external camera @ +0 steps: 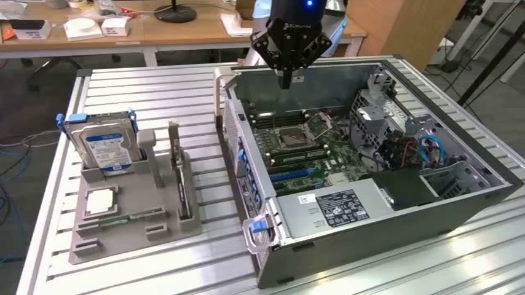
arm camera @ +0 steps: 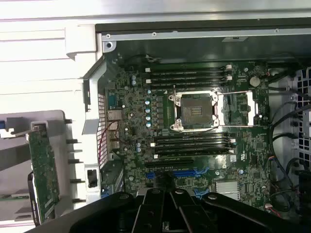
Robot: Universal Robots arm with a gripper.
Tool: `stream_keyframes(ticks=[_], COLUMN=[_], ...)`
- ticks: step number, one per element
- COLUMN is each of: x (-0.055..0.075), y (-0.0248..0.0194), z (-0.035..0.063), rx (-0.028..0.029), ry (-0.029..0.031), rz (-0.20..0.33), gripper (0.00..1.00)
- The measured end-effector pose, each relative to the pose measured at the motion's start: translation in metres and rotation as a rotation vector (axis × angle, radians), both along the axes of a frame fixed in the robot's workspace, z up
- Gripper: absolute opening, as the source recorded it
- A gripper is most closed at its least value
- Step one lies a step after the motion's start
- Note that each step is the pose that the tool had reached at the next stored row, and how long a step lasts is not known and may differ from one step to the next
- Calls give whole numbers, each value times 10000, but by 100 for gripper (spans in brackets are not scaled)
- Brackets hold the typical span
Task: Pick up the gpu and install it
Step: 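Reach for the gpu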
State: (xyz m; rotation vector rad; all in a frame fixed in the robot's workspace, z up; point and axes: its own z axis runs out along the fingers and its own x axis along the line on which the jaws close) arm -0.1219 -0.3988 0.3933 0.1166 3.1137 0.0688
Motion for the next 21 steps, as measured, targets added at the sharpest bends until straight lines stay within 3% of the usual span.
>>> stream_keyframes(ticks=[21], x=[-69], y=[0], z=[0], rx=[0], ry=[0], rz=[0], gripper=[11])
